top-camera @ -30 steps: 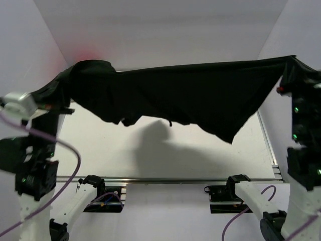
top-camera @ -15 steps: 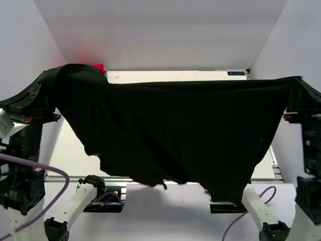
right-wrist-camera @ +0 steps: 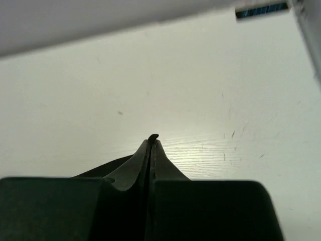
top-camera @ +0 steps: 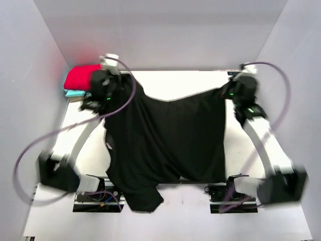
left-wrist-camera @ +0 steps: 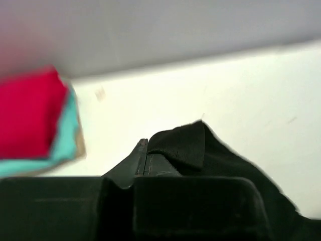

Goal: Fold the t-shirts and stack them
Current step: Flatten out the tshirt

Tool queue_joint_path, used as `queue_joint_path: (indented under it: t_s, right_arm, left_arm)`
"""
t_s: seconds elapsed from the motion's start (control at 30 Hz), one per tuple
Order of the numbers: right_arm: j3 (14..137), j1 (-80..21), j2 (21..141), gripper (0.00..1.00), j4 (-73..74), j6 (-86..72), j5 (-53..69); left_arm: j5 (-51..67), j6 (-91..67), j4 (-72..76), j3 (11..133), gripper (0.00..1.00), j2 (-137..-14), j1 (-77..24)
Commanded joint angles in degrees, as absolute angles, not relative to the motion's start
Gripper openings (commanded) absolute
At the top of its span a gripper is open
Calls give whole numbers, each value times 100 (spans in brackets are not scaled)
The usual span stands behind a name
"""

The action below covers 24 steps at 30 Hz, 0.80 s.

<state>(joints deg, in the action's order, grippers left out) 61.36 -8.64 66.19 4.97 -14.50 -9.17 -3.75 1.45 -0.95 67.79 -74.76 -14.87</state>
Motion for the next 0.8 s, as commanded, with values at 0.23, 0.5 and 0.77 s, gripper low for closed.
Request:
queue_joint_path:
  t_s: [0.23, 0.5, 0.77]
  right_arm:
    - [9717, -747, 11781, 77, 1199, -1450, -871]
    - [10021, -747, 11831, 90, 1459, -1345, -1045]
    - [8142, -765, 10417, 90, 1740, -1731, -467]
  left_arm:
    - [-853, -236, -682, 9820, 100, -12220, -1187]
    - [-282, -290, -545, 10117, 100, -12104, -1187]
    - [815, -861, -642, 8054, 100, -10305, -1187]
